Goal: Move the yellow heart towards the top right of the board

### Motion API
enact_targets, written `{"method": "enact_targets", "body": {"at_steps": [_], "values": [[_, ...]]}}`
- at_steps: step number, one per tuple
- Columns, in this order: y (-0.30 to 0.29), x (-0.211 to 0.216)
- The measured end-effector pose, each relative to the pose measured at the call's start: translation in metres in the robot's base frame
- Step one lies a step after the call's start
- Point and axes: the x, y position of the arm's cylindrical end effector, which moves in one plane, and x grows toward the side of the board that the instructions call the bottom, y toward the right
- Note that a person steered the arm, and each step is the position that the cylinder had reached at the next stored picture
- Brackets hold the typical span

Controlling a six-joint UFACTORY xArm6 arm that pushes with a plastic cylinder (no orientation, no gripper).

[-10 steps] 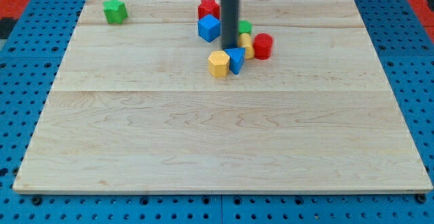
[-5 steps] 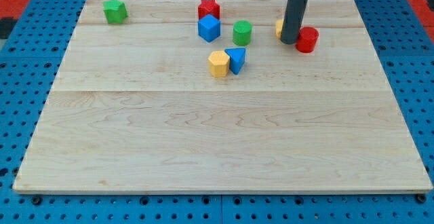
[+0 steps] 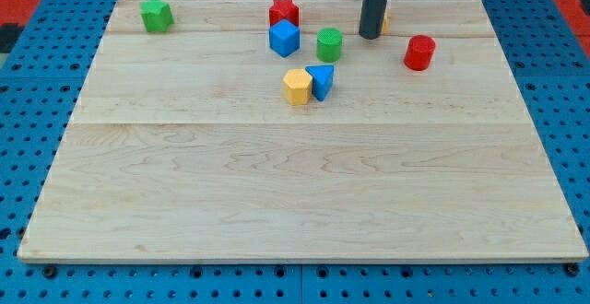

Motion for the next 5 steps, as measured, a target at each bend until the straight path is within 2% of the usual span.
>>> {"method": "enact_targets", "body": {"at_steps": [5], "values": [[0.0,0.028]]}}
